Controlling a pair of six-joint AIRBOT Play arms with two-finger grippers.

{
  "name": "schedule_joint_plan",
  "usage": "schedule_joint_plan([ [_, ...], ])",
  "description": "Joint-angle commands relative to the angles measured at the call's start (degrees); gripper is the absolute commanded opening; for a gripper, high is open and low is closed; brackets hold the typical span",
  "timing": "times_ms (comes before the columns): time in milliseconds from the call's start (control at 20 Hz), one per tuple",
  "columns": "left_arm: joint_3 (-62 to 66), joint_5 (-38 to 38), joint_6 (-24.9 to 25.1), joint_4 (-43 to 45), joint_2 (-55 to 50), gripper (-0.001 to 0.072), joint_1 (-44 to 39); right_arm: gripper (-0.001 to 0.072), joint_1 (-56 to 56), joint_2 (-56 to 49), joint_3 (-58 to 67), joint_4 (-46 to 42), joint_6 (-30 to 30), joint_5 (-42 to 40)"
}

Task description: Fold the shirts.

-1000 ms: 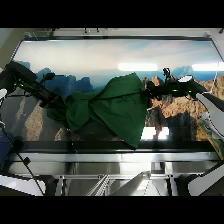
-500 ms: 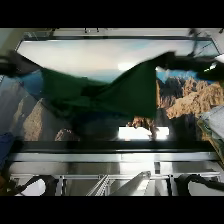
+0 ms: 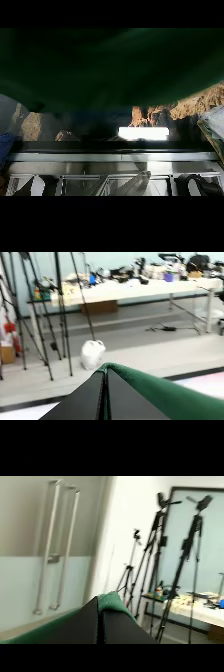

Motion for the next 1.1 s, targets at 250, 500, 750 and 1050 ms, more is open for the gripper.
schedule_joint_plan([
  [250,10.8,8.7,-0.7,6.0,-34.6,0.0022,-24.0,0.0016,3.2,-36.0,-2.7,-3.8,13.2,13.4],
  [500,5.2,6.2,-0.5,24.4,-60.9,0.0018,-40.3,0.0016,9.4,-59.3,-7.6,-4.2,12.5,11.6],
  [750,13.4,8.1,-2.3,24.2,-75.0,0.0685,-41.7,0.0244,8.0,-64.3,-7.6,-4.4,11.5,2.4],
  [1050,-1.3,23.9,-11.6,23.8,-64.9,0.0715,-31.6,0.0554,-0.8,-59.4,-7.6,-23.1,24.2,13.8],
])
